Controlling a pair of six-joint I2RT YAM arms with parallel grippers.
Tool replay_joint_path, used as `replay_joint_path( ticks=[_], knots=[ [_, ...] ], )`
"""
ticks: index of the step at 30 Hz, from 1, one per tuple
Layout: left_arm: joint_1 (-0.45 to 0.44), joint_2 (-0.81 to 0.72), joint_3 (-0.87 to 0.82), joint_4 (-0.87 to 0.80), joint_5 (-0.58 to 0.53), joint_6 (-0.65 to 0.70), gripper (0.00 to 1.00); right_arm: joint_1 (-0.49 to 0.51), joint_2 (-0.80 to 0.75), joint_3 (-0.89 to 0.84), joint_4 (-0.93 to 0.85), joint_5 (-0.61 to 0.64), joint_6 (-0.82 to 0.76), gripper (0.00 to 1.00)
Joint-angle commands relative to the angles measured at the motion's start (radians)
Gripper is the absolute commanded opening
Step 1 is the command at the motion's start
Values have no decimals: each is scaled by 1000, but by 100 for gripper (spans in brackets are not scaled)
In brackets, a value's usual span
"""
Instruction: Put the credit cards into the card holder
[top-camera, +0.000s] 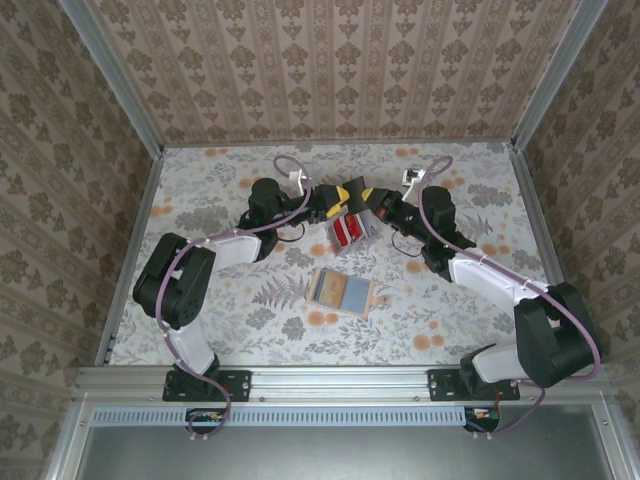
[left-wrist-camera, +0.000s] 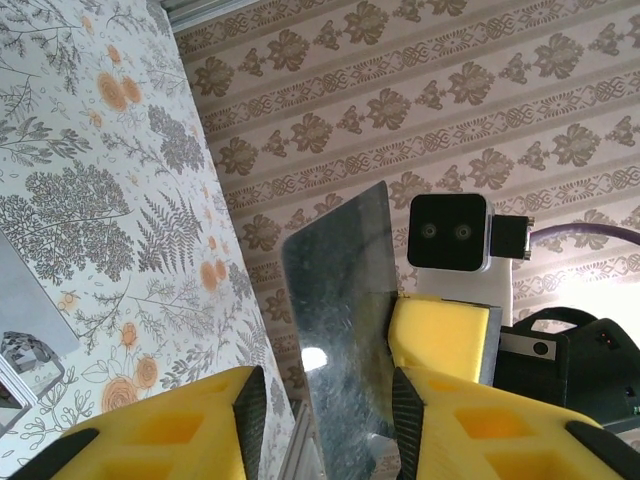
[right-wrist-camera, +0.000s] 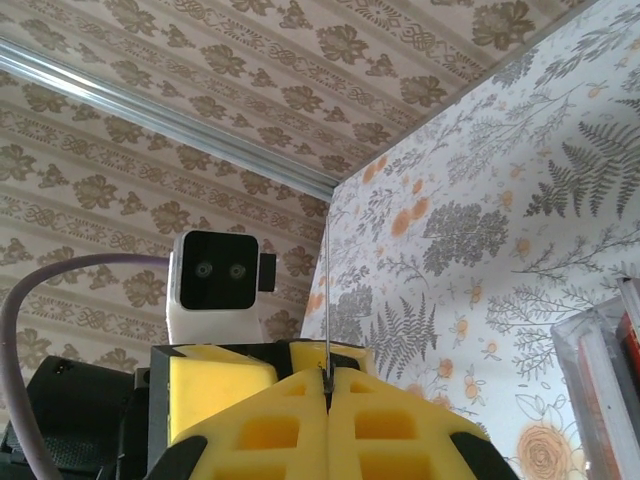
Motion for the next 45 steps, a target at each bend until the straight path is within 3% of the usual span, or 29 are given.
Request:
replay_joint_path(
  ticks=[1, 3, 8, 11, 15, 21, 33, 39, 45],
  knots=[
    [-9, -2, 40, 46, 19, -12, 40, 9, 40, 21, 42, -26, 16, 3],
    [-11, -1, 46, 39, 22, -8, 35, 12, 54, 14, 65, -27, 25, 3],
    [-9, 6, 46, 45, 24, -4, 11, 17, 80, 15, 75, -46, 30, 5],
    [-1, 4, 37, 43, 33, 6, 1, 10, 73, 42, -12, -76, -17, 14],
    [23, -7, 30, 5, 75, 30, 0, -34, 40, 84, -178, -145, -96, 35],
    [31, -11, 57, -74, 174, 72, 0, -115, 45, 158, -331, -268, -164, 40],
    [27, -4, 100, -138, 220, 108, 0, -112, 132, 209, -303, -417, -142, 39],
    [28, 8, 109, -146, 221, 111, 0, -112, 128, 208, -303, -427, -146, 11],
    [29, 25, 108, -144, 220, 114, 0, -104, 126, 188, -244, -472, -104, 12]
  ],
)
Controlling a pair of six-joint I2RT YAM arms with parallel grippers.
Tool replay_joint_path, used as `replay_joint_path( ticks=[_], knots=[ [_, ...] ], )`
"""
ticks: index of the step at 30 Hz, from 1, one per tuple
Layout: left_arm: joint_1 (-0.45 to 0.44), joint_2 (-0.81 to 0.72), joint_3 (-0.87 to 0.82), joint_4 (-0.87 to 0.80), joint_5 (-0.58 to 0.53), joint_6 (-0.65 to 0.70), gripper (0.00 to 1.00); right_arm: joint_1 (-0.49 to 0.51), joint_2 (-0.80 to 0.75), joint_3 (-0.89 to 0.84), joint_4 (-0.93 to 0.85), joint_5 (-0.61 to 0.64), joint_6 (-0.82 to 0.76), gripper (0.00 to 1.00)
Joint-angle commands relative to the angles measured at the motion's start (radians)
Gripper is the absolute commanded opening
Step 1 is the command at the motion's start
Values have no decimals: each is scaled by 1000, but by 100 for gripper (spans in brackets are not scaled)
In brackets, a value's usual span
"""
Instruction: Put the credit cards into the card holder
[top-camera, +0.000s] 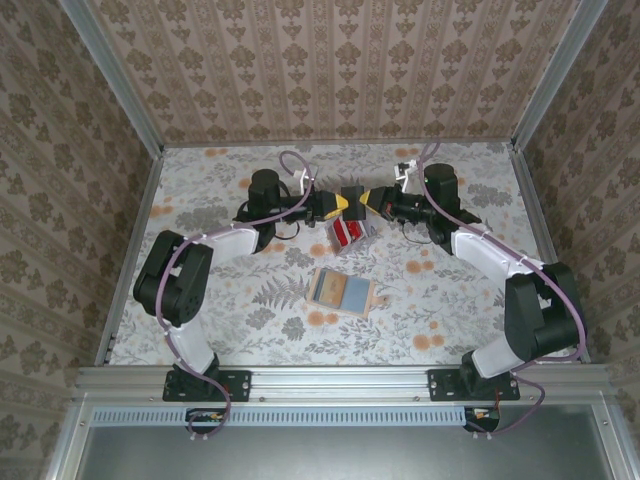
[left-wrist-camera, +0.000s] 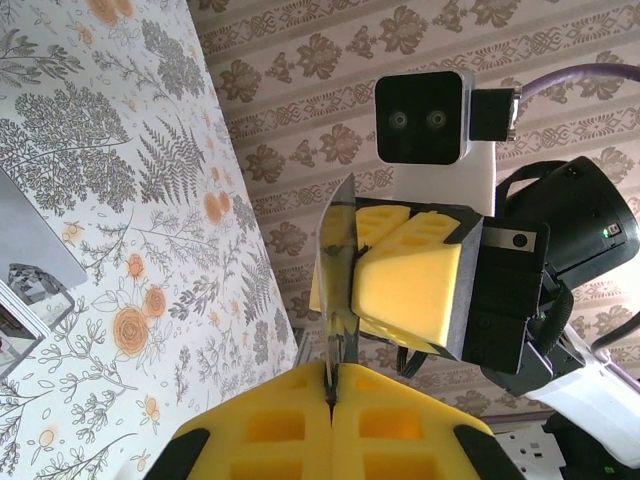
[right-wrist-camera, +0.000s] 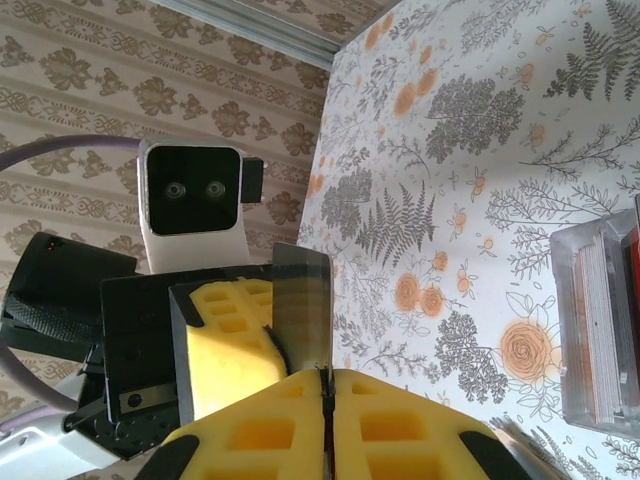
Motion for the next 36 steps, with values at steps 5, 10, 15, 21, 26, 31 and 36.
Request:
replay_joint_path(
  ticks=[5, 10, 15, 21, 26, 31, 36],
  knots=[
    [-6, 13, 39, 33, 32, 36, 0, 30, -4, 8, 32, -67, 12, 10],
    [0, 3, 26, -4, 28, 62, 0, 31, -12, 0, 25, -61, 6, 0],
    [24, -24, 1, -91, 1, 127, 27, 32, -44, -35, 18, -38, 5, 0],
    [42, -45, -20, -145, -17, 170, 37, 44, -90, -106, 15, 1, 0, 0],
    [85, -58, -58, -165, -27, 195, 39, 67, -113, -183, 37, 46, 15, 0],
    [108, -84, -103, -222, -51, 250, 39, 107, -175, -261, 44, 112, 15, 0],
    [116, -129, -153, -360, -100, 369, 40, 174, -232, -348, 39, 228, 5, 0]
  ],
)
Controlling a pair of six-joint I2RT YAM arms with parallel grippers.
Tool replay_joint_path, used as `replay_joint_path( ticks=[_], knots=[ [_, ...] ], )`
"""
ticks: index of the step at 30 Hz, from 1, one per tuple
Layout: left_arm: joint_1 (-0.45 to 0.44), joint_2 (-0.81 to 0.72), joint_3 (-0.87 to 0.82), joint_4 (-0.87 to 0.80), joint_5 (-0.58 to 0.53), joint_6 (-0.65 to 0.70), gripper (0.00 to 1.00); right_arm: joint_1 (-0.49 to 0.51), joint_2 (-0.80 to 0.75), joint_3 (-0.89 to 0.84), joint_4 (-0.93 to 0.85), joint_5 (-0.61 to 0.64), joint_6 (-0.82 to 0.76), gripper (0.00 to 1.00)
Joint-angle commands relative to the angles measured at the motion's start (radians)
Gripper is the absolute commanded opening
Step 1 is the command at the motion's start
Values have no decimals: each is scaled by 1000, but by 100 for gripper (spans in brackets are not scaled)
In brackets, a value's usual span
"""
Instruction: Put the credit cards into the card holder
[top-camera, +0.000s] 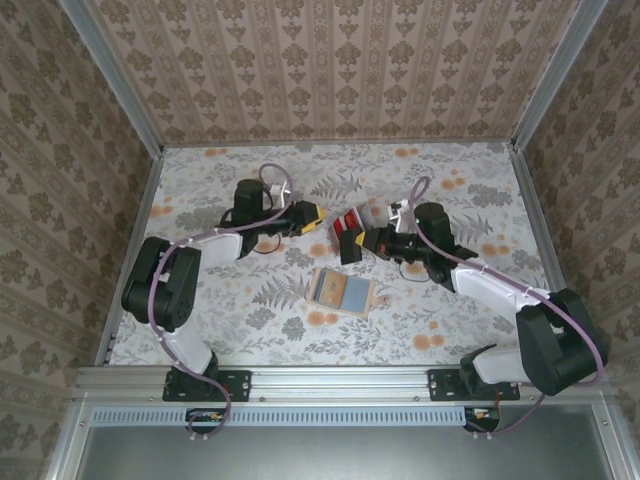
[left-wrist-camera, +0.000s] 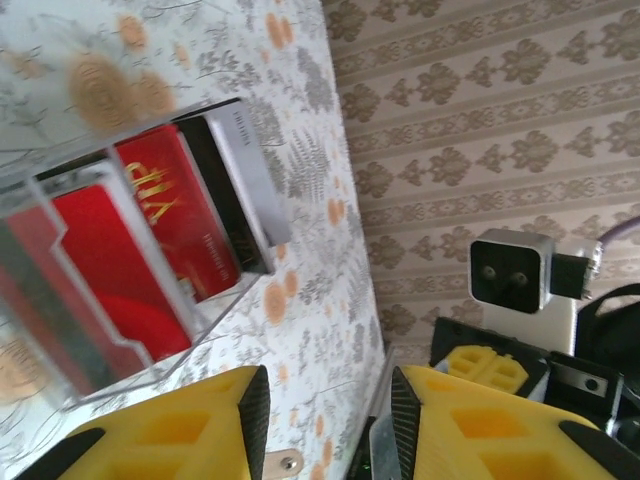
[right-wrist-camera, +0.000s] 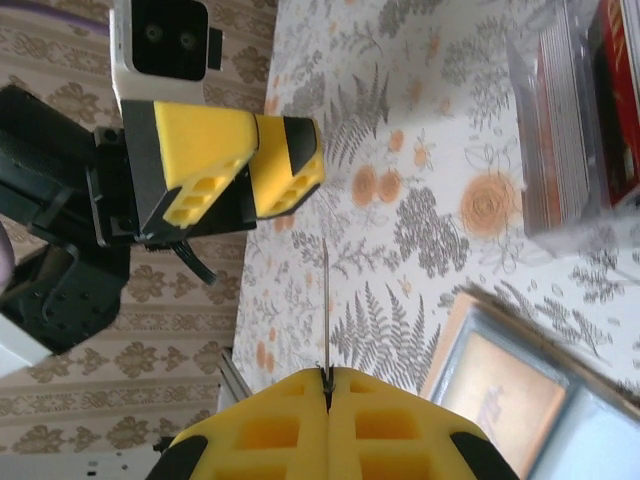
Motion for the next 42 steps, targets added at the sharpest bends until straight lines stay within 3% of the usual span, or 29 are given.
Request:
replay_joint_path(
  ticks=[1, 6, 15, 22, 42],
  knots=[
    [7, -62, -39, -107, -39, 125, 40, 51, -55, -58, 13, 132, -7, 0],
    [10, -92, -100, -213, -85, 221, 40, 174, -71, -137, 31, 303, -5, 0],
    [7, -88, -219, -207, -101, 248, 40, 302, -43, -269, 158, 508, 70, 0],
    [-4, -44, -258, -170, -94, 235, 39, 330, 27, -345, 290, 544, 162, 0],
    [-88, 13, -289, -127, -133, 208, 38, 288, 39, -412, 386, 492, 288, 0]
  ],
)
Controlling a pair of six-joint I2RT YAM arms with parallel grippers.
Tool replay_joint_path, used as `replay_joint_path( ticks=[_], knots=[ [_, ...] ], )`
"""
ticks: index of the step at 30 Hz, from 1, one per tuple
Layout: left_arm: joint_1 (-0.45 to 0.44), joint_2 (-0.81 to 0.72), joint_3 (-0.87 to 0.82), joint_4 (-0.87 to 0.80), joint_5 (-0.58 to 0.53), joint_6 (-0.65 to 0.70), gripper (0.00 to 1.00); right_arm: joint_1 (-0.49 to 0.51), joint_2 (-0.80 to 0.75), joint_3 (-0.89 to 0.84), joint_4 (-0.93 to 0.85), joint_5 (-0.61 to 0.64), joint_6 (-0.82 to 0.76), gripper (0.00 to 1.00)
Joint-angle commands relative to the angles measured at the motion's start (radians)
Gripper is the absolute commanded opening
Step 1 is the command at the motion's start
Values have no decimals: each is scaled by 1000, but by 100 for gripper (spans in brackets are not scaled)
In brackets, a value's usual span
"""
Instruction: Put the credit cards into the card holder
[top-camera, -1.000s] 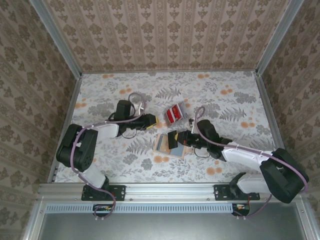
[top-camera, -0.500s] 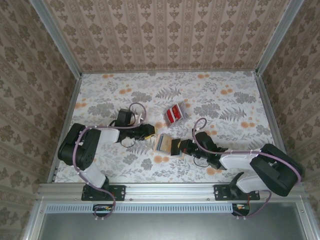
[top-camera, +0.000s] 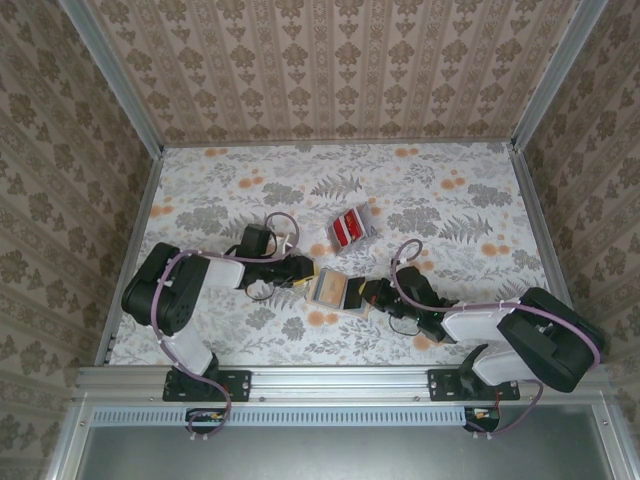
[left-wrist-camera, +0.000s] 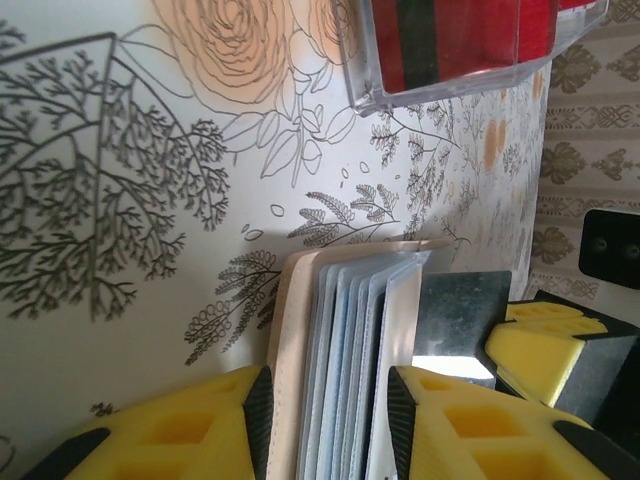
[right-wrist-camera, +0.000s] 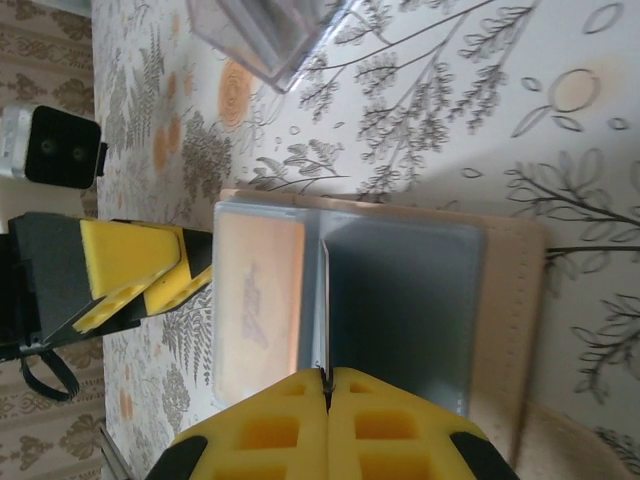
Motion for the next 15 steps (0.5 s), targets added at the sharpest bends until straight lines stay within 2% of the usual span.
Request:
replay_joint_path(
  ticks=[1, 9, 15],
  knots=[
    [-25, 23, -7, 18, -11, -5, 38, -15, 17, -9, 58, -29, 35, 0],
    [-45, 47, -11, 37, -14, -18, 37, -21, 110, -14, 201, -79, 68, 0],
    [-43, 41, -26, 36, -24, -17, 37, -27, -26, -43, 101, -53, 48, 0]
  ],
)
